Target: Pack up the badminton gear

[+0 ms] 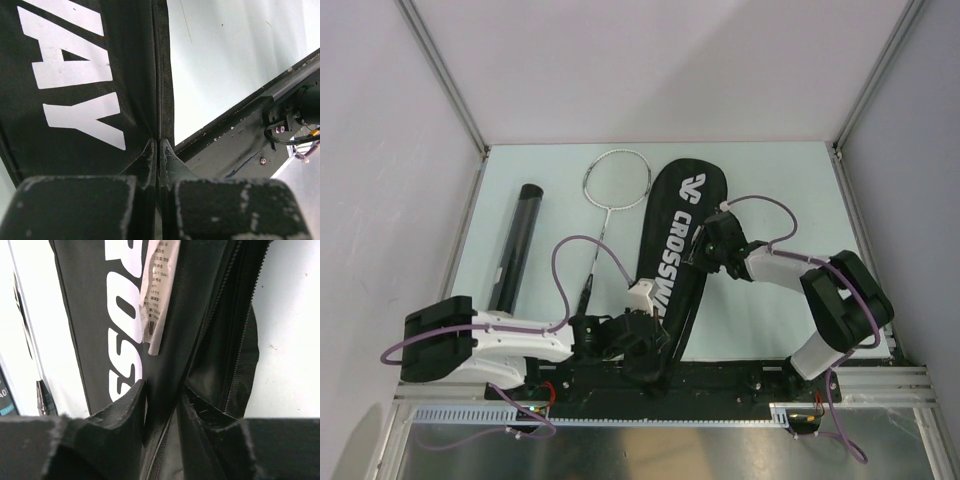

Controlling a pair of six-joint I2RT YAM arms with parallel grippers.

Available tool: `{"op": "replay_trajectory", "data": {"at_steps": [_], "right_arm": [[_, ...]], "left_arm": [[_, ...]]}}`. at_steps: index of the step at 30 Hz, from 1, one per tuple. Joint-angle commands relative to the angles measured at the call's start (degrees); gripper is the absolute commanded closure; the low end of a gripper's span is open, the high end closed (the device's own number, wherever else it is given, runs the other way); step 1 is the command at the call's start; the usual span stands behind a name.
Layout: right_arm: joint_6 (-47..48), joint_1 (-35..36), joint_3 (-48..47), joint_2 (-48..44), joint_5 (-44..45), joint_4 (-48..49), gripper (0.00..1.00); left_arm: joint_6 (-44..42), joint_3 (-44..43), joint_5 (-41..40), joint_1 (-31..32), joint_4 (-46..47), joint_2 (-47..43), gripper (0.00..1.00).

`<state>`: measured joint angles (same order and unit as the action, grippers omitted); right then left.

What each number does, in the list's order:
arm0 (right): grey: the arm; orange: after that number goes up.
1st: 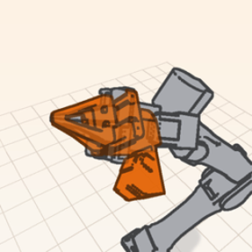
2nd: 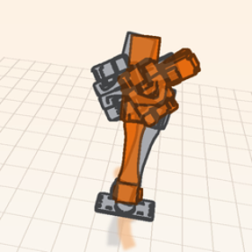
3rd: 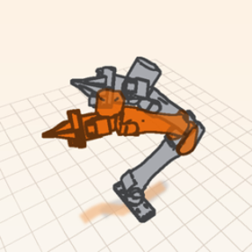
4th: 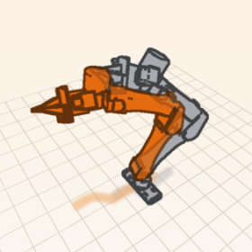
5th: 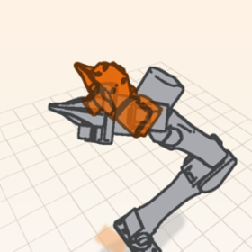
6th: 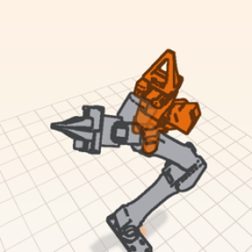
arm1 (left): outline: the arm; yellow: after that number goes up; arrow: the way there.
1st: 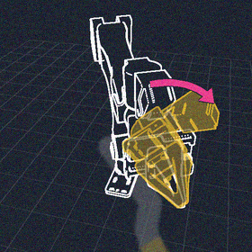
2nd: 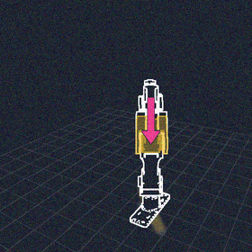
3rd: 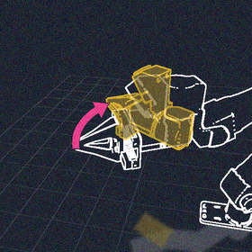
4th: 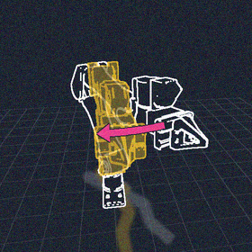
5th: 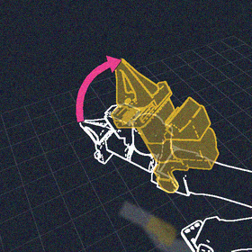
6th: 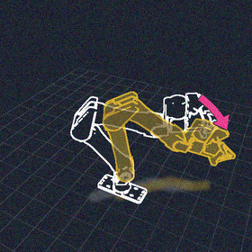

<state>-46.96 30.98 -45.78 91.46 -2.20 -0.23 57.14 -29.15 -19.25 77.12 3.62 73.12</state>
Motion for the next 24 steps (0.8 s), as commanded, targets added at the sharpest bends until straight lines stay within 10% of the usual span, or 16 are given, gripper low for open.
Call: {"op": "replay_trajectory", "data": {"at_steps": [1, 6, 12, 18, 24], "right_arm": [[-2.14, -0.51, -0.28, 1.07, -0.72, 4.59, 0.75], [-0.93, -2.39, -0.32, -2.43, 1.68, 3.32, 0.98], [1.69, -3.34, -0.30, -7.62, 3.66, -0.99, 0.81], [3.83, -3.34, 0.28, -8.42, 4.06, -1.54, 0.86], [4.77, -4.11, 0.44, -7.74, 2.98, -1.13, 1.00]], "left_arm": [[-1.62, -2.37, 0.32, -0.46, 4.29, 0.51, 1.00], [-2.31, -2.71, 2.01, -3.16, 5.09, 1.84, 1.00], [-3.39, -3.96, 3.47, -4.89, 5.77, 2.28, 1.00], [-4.26, -6.11, 5.53, -5.30, 6.44, 4.18, 1.00], [-7.60, -7.98, 2.17, -6.30, 0.29, 0.02, 0.50]]}}
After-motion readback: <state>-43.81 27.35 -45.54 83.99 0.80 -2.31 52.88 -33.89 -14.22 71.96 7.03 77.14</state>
